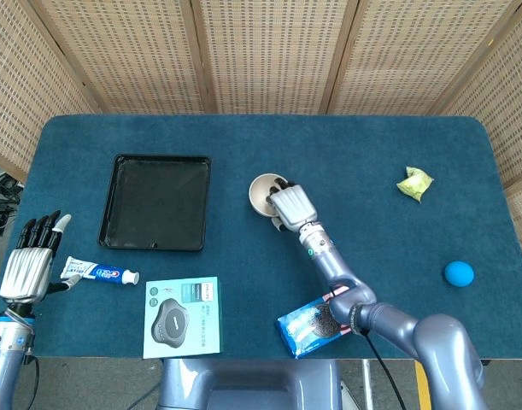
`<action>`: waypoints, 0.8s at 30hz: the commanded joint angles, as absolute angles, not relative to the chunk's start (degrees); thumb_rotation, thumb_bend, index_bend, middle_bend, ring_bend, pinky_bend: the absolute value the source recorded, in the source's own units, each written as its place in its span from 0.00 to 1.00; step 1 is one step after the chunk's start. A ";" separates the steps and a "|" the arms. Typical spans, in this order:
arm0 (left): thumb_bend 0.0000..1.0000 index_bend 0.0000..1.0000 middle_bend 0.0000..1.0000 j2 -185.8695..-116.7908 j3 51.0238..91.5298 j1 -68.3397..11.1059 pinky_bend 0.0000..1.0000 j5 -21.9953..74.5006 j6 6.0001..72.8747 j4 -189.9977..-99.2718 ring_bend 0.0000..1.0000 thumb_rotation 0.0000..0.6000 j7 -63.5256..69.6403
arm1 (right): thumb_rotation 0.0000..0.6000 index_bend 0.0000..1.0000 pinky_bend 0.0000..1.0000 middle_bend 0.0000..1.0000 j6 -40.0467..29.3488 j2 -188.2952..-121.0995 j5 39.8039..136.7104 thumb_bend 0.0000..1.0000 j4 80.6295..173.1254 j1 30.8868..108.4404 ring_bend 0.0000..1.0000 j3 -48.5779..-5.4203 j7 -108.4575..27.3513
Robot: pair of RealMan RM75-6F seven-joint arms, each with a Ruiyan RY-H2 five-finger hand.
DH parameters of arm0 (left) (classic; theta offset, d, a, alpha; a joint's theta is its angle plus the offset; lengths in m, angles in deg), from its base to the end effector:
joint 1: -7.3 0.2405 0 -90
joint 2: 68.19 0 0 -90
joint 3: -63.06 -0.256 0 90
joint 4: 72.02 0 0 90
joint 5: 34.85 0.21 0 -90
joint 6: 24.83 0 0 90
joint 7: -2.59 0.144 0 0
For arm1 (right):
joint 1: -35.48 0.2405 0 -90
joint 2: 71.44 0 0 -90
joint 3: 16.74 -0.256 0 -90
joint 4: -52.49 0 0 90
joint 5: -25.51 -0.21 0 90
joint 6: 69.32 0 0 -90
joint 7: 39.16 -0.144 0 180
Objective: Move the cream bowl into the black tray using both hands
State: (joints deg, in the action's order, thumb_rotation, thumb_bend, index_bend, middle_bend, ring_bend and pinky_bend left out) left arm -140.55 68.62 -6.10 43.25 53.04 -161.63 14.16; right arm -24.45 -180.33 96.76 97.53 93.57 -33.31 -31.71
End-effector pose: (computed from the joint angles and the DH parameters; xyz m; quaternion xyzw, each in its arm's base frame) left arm -0.2951 0.2352 0.1124 -0.6214 -0.3714 -0.3559 0.5910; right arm -0.0960 -0.4353 -0.0746 0.7602 -0.3062 0.3818 0.4273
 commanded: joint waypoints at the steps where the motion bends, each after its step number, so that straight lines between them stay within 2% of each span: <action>1: 0.04 0.00 0.00 -140.59 68.58 -6.14 0.00 43.28 52.98 -161.60 0.00 1.00 14.17 | 1.00 0.67 0.34 0.42 -24.60 -180.82 97.12 0.55 96.98 93.92 0.19 -33.04 -32.22; 4: 0.04 0.00 0.00 -140.56 68.58 -6.16 0.00 43.31 53.01 -161.66 0.00 1.00 14.16 | 1.00 0.65 0.33 0.40 -25.21 -181.03 97.42 0.54 96.77 94.23 0.19 -32.61 -32.43; 9: 0.04 0.00 0.00 -140.50 68.55 -6.15 0.00 43.32 53.05 -161.68 0.00 1.00 14.14 | 1.00 0.54 0.31 0.31 -25.61 -180.70 97.65 0.39 97.54 94.33 0.18 -32.10 -31.93; 12: 0.04 0.00 0.00 -140.48 68.53 -6.15 0.00 43.40 53.08 -161.75 0.00 1.00 14.11 | 1.00 0.46 0.30 0.24 -25.50 -180.40 97.43 0.33 98.21 94.19 0.15 -32.07 -31.23; 18: 0.04 0.00 0.00 -140.37 68.54 -6.07 0.00 43.47 53.30 -161.85 0.00 1.00 14.00 | 1.00 0.34 0.26 0.13 -25.10 -179.28 96.37 0.27 100.15 93.55 0.09 -32.35 -29.52; 24: 0.04 0.00 0.00 -140.27 68.42 -5.99 0.00 43.83 53.56 -162.08 0.00 1.00 13.94 | 1.00 0.27 0.19 0.05 -22.41 -175.53 95.36 0.25 104.63 91.00 0.01 -32.13 -26.15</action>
